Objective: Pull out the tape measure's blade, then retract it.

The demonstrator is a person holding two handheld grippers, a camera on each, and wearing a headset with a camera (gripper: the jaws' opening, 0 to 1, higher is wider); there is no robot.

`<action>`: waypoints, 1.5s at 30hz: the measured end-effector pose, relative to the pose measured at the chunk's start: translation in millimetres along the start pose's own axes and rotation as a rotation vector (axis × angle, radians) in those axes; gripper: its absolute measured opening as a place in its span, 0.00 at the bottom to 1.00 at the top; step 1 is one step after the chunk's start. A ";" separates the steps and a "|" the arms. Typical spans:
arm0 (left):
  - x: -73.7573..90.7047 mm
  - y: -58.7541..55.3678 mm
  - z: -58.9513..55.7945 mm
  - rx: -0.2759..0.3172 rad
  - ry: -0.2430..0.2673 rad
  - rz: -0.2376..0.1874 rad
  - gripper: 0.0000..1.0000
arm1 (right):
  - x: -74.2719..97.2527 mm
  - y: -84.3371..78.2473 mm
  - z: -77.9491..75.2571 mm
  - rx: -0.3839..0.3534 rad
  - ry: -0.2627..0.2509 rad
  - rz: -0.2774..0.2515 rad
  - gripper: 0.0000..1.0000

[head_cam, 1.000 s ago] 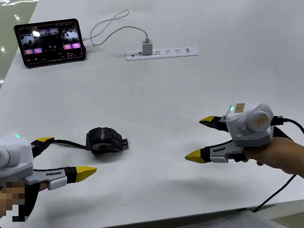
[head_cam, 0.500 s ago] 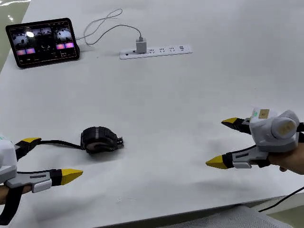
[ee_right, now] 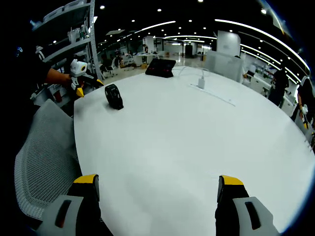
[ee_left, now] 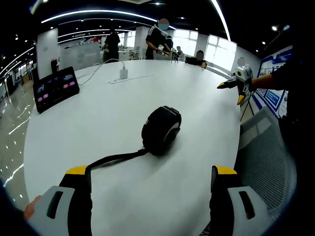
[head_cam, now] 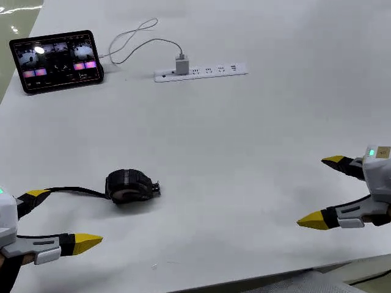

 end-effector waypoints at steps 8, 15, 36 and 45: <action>10.0 0.6 8.2 0.014 0.014 -0.002 0.99 | 10.7 -11.8 0.9 0.023 -0.011 0.027 0.99; 12.6 -4.7 7.7 0.004 0.019 0.004 0.99 | 15.2 -11.2 -0.2 0.052 -0.009 0.034 0.99; 12.8 -8.2 7.6 0.027 0.015 0.023 0.99 | 17.8 -10.6 -5.7 0.039 -0.016 0.019 0.99; 15.8 -4.3 11.5 0.022 0.022 0.007 0.99 | 16.6 -6.6 -3.1 0.042 -0.013 0.013 0.99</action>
Point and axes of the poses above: the centre of the closed fingertips' face, and the gripper's own axes: x roughly backward along the fingers, z roughly to its left, y roughly out of its top, the point moved 1 cm from there along x, roughly backward along the fingers, and after that the axes turned 13 degrees about x, right-handed, at the moved point
